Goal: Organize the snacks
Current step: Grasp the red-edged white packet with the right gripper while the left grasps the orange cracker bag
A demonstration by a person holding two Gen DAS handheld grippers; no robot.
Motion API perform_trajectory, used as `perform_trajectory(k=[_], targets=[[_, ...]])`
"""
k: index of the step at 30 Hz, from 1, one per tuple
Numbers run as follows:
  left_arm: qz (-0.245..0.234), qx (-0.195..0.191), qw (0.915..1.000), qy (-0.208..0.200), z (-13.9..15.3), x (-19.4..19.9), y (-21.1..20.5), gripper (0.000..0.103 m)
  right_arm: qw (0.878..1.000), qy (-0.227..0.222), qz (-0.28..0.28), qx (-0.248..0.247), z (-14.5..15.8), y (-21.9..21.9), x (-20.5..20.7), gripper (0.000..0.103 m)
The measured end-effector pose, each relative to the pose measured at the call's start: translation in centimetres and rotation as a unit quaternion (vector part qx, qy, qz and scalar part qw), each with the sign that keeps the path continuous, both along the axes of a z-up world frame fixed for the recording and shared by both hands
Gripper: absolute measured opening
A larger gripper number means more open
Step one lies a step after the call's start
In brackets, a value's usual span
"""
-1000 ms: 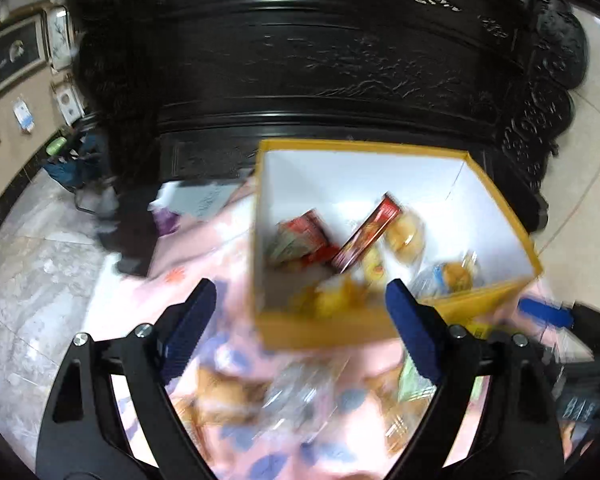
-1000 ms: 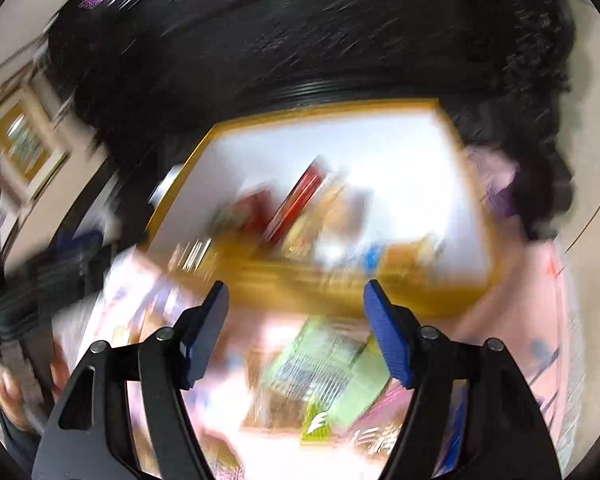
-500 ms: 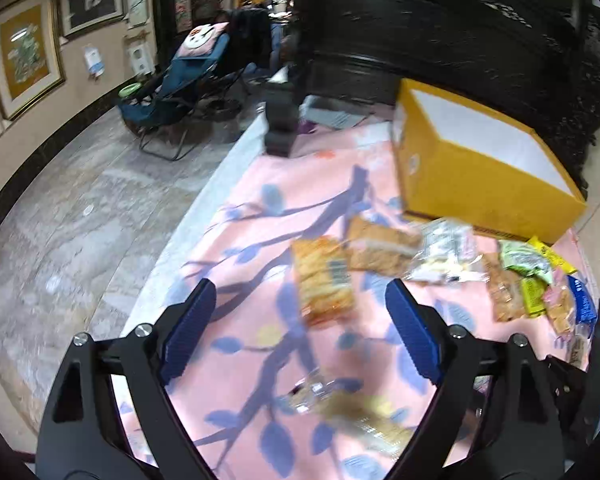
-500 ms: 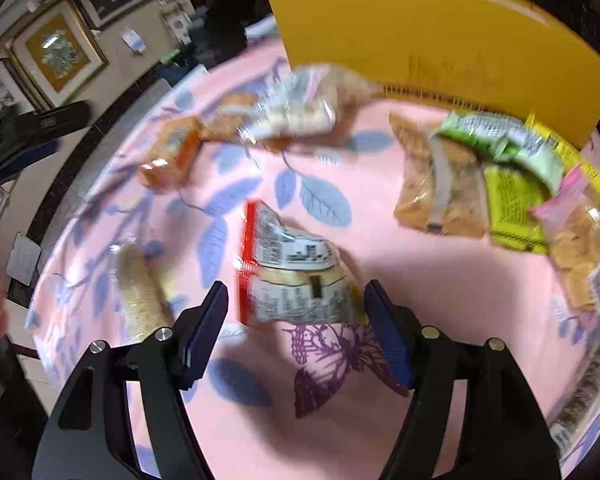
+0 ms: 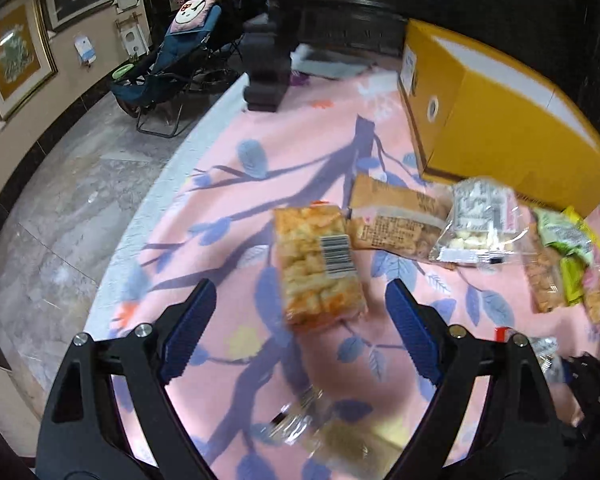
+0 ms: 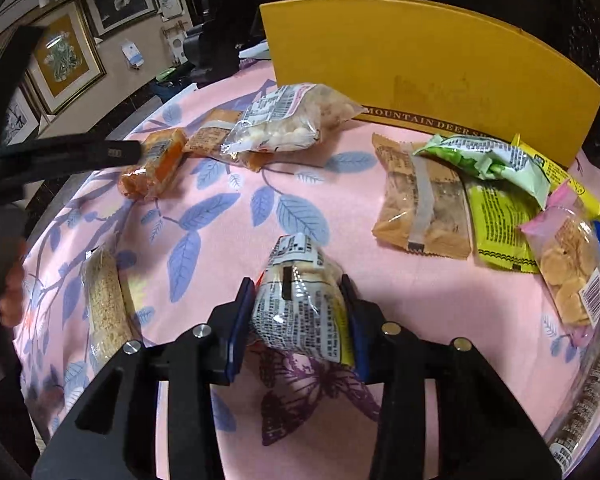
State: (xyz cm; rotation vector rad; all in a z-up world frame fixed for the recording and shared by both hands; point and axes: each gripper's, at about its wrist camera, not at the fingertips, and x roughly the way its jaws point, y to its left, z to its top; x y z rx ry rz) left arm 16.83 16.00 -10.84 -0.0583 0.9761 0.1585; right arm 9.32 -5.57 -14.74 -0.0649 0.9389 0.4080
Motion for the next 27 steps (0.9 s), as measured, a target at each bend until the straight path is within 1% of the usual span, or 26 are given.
perform_trajectory(k=[2, 4, 5, 7, 9, 10, 11, 13, 14, 15, 16, 17, 18, 19, 20, 24, 27], targets=[[0.001, 0.008, 0.9999, 0.007, -1.0, 0.8, -0.4, 0.088, 1.000, -0.008, 0.001, -0.003, 0.1, -0.2, -0.5, 0.043], [0.006, 0.004, 0.9999, 0.013, -1.9, 1.4, -0.4, 0.088, 1.000, -0.011, -0.001, 0.005, 0.2, -0.4, -0.6, 0.043], [0.012, -0.003, 0.9998, 0.015, -2.4, 1.8, -0.2, 0.086, 1.000, -0.009, -0.002, 0.015, 0.1, -0.6, -0.5, 0.043], [0.021, -0.016, 0.9995, 0.017, -3.1, 2.1, 0.3, 0.069, 0.999, -0.003, -0.005, 0.037, 0.3, -1.4, -0.7, 0.045], [0.022, -0.014, 0.9996, 0.008, -3.3, 2.2, 0.4, 0.065, 0.998, 0.002, -0.006, 0.055, 0.2, -1.8, -0.6, 0.047], [0.021, -0.011, 0.9997, 0.006, -3.3, 2.2, 0.3, 0.065, 0.998, 0.003, -0.005, 0.058, 0.2, -1.8, -0.6, 0.050], [0.020, -0.009, 0.9997, 0.004, -3.4, 2.2, 0.1, 0.065, 0.998, 0.002, -0.003, 0.057, 0.2, -1.7, -0.7, 0.051], [0.021, -0.007, 0.9997, -0.001, -3.4, 2.2, 0.0, 0.065, 0.999, -0.008, 0.001, 0.039, 0.2, -1.0, -0.9, 0.053], [0.021, -0.008, 0.9997, -0.002, -3.4, 2.2, 0.0, 0.061, 1.000, -0.010, 0.002, 0.029, 0.2, -0.7, -1.0, 0.053], [0.018, -0.009, 0.9998, -0.006, -3.4, 2.2, -0.2, 0.051, 1.000, -0.013, 0.002, 0.020, 0.2, -0.5, -1.1, 0.053], [0.015, -0.007, 0.9998, -0.008, -3.3, 2.2, -0.4, 0.047, 1.000, -0.014, 0.002, 0.015, 0.2, -0.3, -1.2, 0.053], [0.013, -0.002, 0.9999, -0.008, -3.3, 2.2, -0.7, 0.047, 1.000, -0.018, 0.003, -0.001, 0.2, 0.1, -1.3, 0.053], [0.011, 0.002, 0.9999, -0.009, -3.3, 2.1, -0.9, 0.047, 0.999, -0.024, 0.003, -0.023, 0.1, 0.5, -1.5, 0.049], [0.009, 0.000, 0.9999, -0.008, -3.2, 2.1, -0.9, 0.046, 0.999, -0.028, 0.003, -0.033, 0.1, 0.8, -1.6, 0.048], [0.006, -0.009, 0.9999, -0.004, -3.2, 1.9, -0.8, 0.046, 0.999, -0.031, 0.003, -0.042, 0.1, 1.1, -1.7, 0.047], [0.002, -0.037, 0.9993, 0.001, -2.6, 0.4, -0.7, 0.046, 0.999, -0.025, -0.007, -0.038, 0.1, 0.5, -1.8, 0.044], [-0.011, -0.045, 0.9989, 0.000, -2.2, -1.6, -1.4, 0.046, 0.999, -0.020, -0.022, -0.043, 0.2, -0.2, -2.4, 0.043]])
